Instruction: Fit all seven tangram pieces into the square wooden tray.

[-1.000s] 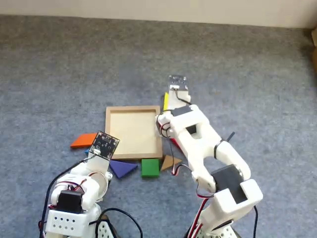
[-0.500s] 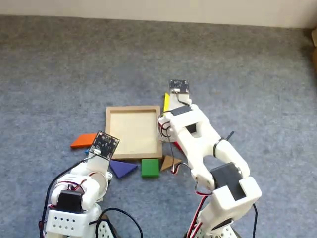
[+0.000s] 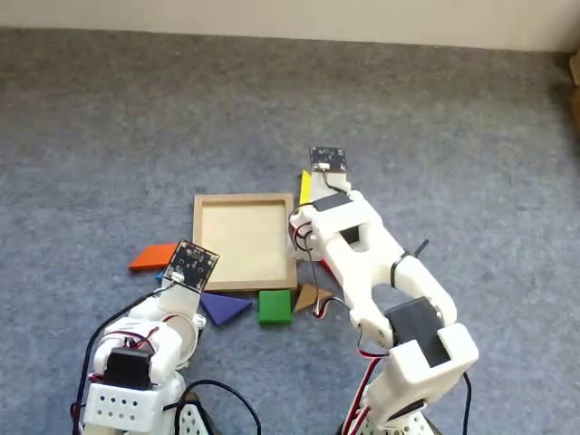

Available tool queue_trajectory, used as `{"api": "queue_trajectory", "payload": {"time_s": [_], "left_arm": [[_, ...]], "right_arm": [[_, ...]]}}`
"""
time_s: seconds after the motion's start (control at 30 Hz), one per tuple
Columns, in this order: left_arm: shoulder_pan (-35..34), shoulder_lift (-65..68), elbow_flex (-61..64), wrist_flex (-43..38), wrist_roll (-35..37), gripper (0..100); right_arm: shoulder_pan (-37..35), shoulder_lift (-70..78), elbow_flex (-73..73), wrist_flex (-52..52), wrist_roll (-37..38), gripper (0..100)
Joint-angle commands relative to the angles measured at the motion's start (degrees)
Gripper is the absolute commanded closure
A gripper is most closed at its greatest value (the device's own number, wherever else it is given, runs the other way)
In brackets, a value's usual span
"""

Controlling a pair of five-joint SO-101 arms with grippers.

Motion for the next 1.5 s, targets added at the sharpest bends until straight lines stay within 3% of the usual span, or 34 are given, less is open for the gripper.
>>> {"api": "queue_trajectory", "payload": {"time_s": [0.0,0.63,0.87,1.07,1.47], "left_arm": [[-0.31,-2.86,1.10,0.09,0.26,99],[-0.31,-2.86,1.10,0.09,0.26,99],[-0.31,-2.86,1.10,0.09,0.26,99],[-0.31,-2.86,1.10,0.09,0.26,99],[-0.31,-2.86,1.10,0.09,0.26,99]], "right_arm": [[1.01,-0.48,-1.98,-0.48,-0.62,67.1],[1.98,-0.40,-1.36,-3.65,-0.62,67.6],[2.07,-0.75,-1.36,-3.65,-0.18,82.0],[2.07,-1.36,-1.36,-3.56,-0.09,82.7],[-0.04,-17.45,-1.36,1.71,-0.09,82.8]]}}
